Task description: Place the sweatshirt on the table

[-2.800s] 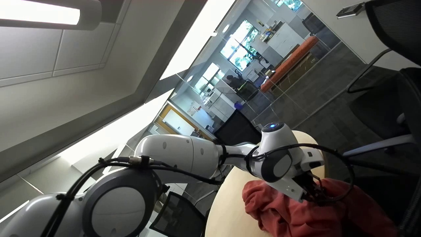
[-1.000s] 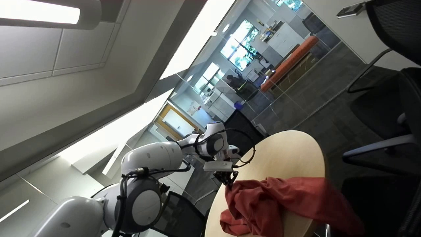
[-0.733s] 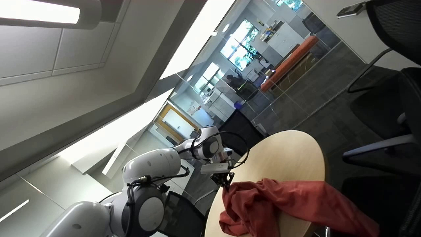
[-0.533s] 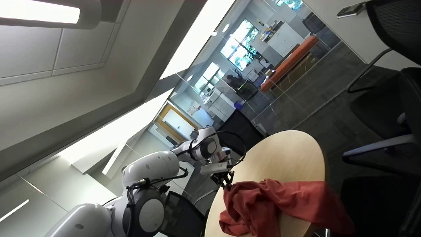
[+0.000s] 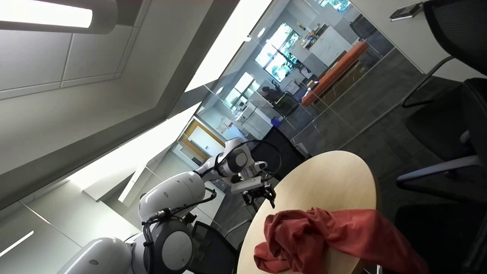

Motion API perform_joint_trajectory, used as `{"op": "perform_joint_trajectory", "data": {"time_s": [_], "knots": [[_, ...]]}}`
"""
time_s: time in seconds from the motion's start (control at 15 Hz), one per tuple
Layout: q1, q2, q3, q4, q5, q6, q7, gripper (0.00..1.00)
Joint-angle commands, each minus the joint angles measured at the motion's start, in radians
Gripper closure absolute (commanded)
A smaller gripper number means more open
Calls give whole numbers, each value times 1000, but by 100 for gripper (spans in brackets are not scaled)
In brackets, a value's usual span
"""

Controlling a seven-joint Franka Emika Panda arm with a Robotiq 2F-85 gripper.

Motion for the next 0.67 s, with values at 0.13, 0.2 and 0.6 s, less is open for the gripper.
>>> {"op": "perform_joint_trajectory", "data": {"time_s": [0.13, 0.2, 0.6], "knots": [[-80, -56, -24, 58, 9, -154, -31, 0], [-100, -59, -23, 71, 13, -175, -34, 0], [-211, -68, -36, 74, 5, -198, -117, 0]]}}
